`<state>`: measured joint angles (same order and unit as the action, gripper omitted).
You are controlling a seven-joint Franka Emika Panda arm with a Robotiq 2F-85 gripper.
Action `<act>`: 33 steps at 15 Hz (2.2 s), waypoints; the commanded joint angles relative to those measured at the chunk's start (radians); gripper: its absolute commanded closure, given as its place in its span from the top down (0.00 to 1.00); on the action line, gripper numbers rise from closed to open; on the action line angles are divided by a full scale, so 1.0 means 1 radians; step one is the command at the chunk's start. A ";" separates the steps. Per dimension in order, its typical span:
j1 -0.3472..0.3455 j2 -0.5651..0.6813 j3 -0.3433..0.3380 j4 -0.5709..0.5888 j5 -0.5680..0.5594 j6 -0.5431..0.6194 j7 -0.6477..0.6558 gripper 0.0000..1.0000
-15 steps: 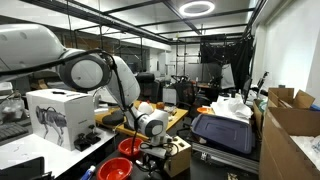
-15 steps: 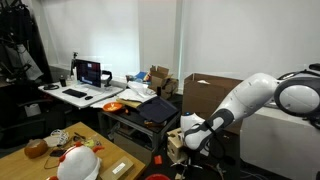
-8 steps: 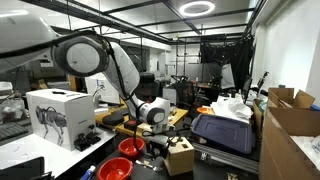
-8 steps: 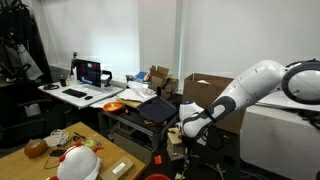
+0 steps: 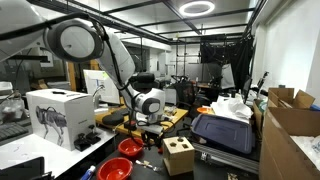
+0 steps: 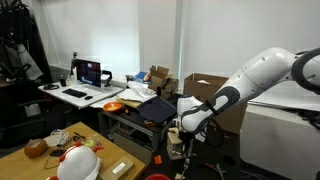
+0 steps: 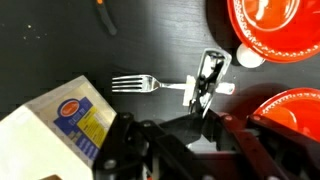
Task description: Move one fork towards you
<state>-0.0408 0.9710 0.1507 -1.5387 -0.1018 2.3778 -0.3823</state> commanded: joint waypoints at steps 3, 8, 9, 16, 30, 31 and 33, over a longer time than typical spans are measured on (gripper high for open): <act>0.003 -0.098 0.023 -0.128 0.035 -0.005 0.010 0.00; 0.015 -0.193 0.026 -0.222 0.034 -0.002 0.025 0.00; 0.016 -0.217 0.028 -0.242 0.037 -0.003 0.026 0.00; 0.058 -0.341 -0.003 -0.352 0.034 0.014 0.133 0.00; 0.140 -0.497 -0.152 -0.598 0.033 0.017 0.592 0.00; 0.142 -0.505 -0.160 -0.615 0.030 0.017 0.616 0.00; 0.145 -0.516 -0.180 -0.645 0.026 0.025 0.664 0.00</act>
<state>0.0835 0.5199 0.0069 -2.0994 -0.0813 2.3877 0.2082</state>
